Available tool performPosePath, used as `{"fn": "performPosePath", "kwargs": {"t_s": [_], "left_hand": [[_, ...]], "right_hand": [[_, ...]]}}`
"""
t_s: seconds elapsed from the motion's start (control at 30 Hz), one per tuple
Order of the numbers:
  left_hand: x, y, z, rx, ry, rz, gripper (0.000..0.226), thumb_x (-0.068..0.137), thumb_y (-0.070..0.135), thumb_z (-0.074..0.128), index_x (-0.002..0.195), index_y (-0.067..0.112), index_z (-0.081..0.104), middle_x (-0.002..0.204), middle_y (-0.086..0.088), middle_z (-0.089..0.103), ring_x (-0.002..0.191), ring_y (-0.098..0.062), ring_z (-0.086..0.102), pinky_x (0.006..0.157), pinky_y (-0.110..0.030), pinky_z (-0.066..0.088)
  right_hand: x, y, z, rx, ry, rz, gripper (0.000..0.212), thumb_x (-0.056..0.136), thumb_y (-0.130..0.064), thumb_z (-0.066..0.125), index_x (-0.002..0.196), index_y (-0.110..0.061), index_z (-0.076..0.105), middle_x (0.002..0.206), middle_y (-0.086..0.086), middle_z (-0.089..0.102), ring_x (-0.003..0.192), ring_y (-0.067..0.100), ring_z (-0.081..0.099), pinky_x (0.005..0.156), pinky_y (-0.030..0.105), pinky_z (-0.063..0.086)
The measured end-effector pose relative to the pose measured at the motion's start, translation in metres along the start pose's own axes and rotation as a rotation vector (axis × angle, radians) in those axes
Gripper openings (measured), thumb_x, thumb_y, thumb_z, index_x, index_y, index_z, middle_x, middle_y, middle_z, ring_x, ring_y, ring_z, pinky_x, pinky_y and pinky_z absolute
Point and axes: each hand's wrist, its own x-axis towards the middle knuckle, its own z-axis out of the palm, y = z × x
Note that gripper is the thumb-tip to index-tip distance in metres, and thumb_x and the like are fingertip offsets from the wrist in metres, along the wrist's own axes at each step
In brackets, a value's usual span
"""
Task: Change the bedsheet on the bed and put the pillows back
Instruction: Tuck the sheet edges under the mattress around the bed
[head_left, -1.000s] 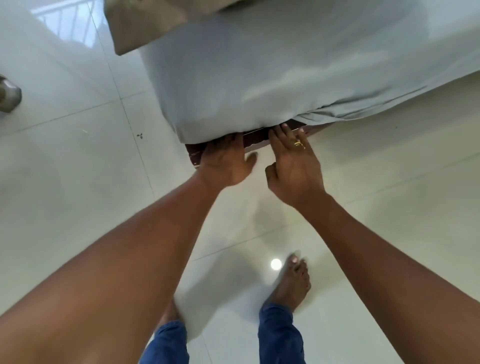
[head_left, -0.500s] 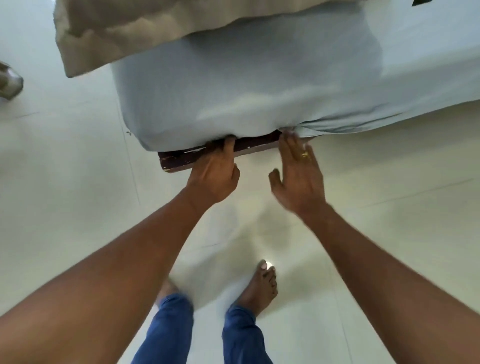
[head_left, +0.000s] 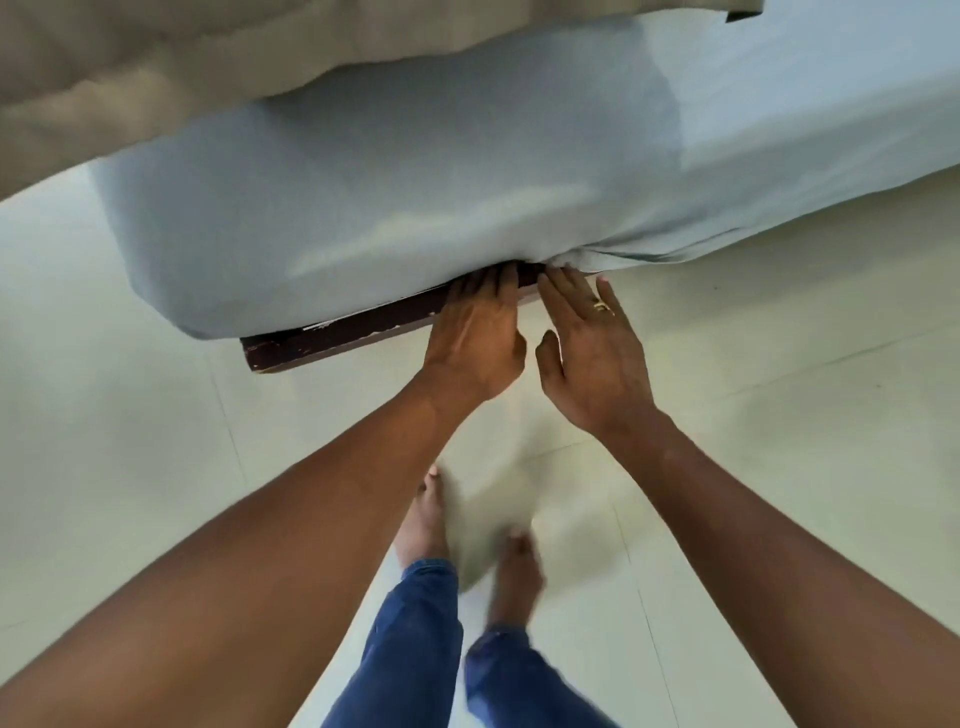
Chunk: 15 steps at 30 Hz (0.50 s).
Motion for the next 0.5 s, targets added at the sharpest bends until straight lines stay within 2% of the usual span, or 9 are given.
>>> {"fn": "performPosePath", "kwargs": {"t_s": [0.07, 0.1, 0.2, 0.23, 0.27, 0.33, 0.37, 0.43, 0.5], "left_hand": [[-0.002, 0.007, 0.002, 0.072, -0.032, -0.002, 0.083, 0.082, 0.024, 0.065, 0.153, -0.003, 0.030, 0.154, -0.022, 0.040, 0.142, -0.036, 0.038, 0.123, -0.045, 0.024], [-0.001, 0.009, 0.004, 0.089, -0.027, -0.013, 0.084, 0.083, 0.024, 0.064, 0.154, -0.003, 0.028, 0.156, -0.021, 0.037, 0.144, -0.036, 0.035, 0.124, -0.044, 0.022], [0.004, 0.016, 0.002, 0.045, 0.053, -0.081, 0.068, 0.083, 0.016, 0.060, 0.147, -0.002, 0.042, 0.143, -0.020, 0.053, 0.131, -0.036, 0.050, 0.115, -0.042, 0.035], [0.004, 0.021, 0.001, 0.035, 0.084, -0.105, 0.063, 0.083, 0.015, 0.059, 0.143, -0.001, 0.047, 0.136, -0.019, 0.058, 0.124, -0.036, 0.055, 0.109, -0.041, 0.041], [0.003, 0.025, 0.000, 0.034, 0.100, -0.122, 0.061, 0.083, 0.015, 0.058, 0.141, -0.002, 0.050, 0.132, -0.019, 0.061, 0.121, -0.035, 0.058, 0.106, -0.041, 0.044], [0.004, 0.031, 0.004, 0.040, 0.106, -0.133, 0.061, 0.083, 0.016, 0.058, 0.140, -0.004, 0.050, 0.131, -0.020, 0.063, 0.120, -0.035, 0.059, 0.105, -0.040, 0.046], [0.007, 0.033, 0.007, 0.033, 0.112, -0.130, 0.061, 0.081, 0.015, 0.058, 0.139, -0.004, 0.051, 0.130, -0.021, 0.063, 0.119, -0.036, 0.059, 0.106, -0.041, 0.045], [0.016, 0.037, 0.014, 0.018, 0.124, -0.132, 0.062, 0.077, 0.016, 0.058, 0.136, -0.003, 0.053, 0.128, -0.021, 0.063, 0.120, -0.038, 0.058, 0.108, -0.044, 0.043], [0.027, 0.043, 0.020, 0.035, 0.114, -0.169, 0.066, 0.075, 0.023, 0.063, 0.135, 0.000, 0.053, 0.131, -0.020, 0.060, 0.125, -0.039, 0.054, 0.113, -0.047, 0.036]], "right_hand": [[0.012, 0.021, -0.003, -0.090, -0.033, 0.051, 0.066, 0.087, -0.024, 0.043, 0.150, -0.003, 0.044, 0.156, 0.015, 0.045, 0.148, 0.030, 0.038, 0.124, 0.050, 0.026], [0.030, 0.028, -0.002, -0.110, -0.036, 0.085, 0.060, 0.087, -0.026, 0.042, 0.142, -0.005, 0.053, 0.147, 0.015, 0.054, 0.141, 0.032, 0.045, 0.121, 0.051, 0.029], [0.071, 0.035, 0.002, -0.045, 0.014, 0.216, 0.036, 0.088, -0.033, 0.041, 0.091, -0.014, 0.072, 0.096, 0.011, 0.074, 0.102, 0.035, 0.064, 0.109, 0.048, 0.041], [0.070, 0.036, 0.005, -0.050, -0.005, 0.182, 0.039, 0.088, -0.036, 0.041, 0.096, -0.015, 0.073, 0.101, 0.010, 0.074, 0.107, 0.033, 0.063, 0.113, 0.049, 0.038], [0.062, 0.038, 0.008, -0.063, -0.059, 0.138, 0.046, 0.088, -0.039, 0.042, 0.116, -0.015, 0.069, 0.122, 0.010, 0.070, 0.124, 0.031, 0.056, 0.120, 0.052, 0.029], [0.043, 0.047, 0.011, -0.092, -0.169, 0.054, 0.074, 0.084, -0.037, 0.051, 0.152, -0.011, 0.039, 0.158, 0.008, 0.040, 0.153, 0.028, 0.026, 0.127, 0.055, 0.006], [0.040, 0.052, 0.010, -0.077, -0.173, 0.030, 0.079, 0.083, -0.030, 0.056, 0.156, -0.011, 0.031, 0.162, 0.006, 0.034, 0.155, 0.027, 0.020, 0.127, 0.055, 0.003], [0.041, 0.055, 0.004, -0.033, -0.125, 0.017, 0.075, 0.085, -0.025, 0.057, 0.154, -0.009, 0.035, 0.159, 0.008, 0.040, 0.153, 0.028, 0.026, 0.127, 0.053, 0.006], [0.034, 0.051, -0.001, -0.013, -0.075, -0.013, 0.071, 0.085, -0.028, 0.044, 0.152, -0.003, 0.040, 0.156, 0.012, 0.043, 0.151, 0.029, 0.032, 0.127, 0.051, 0.014]]}}
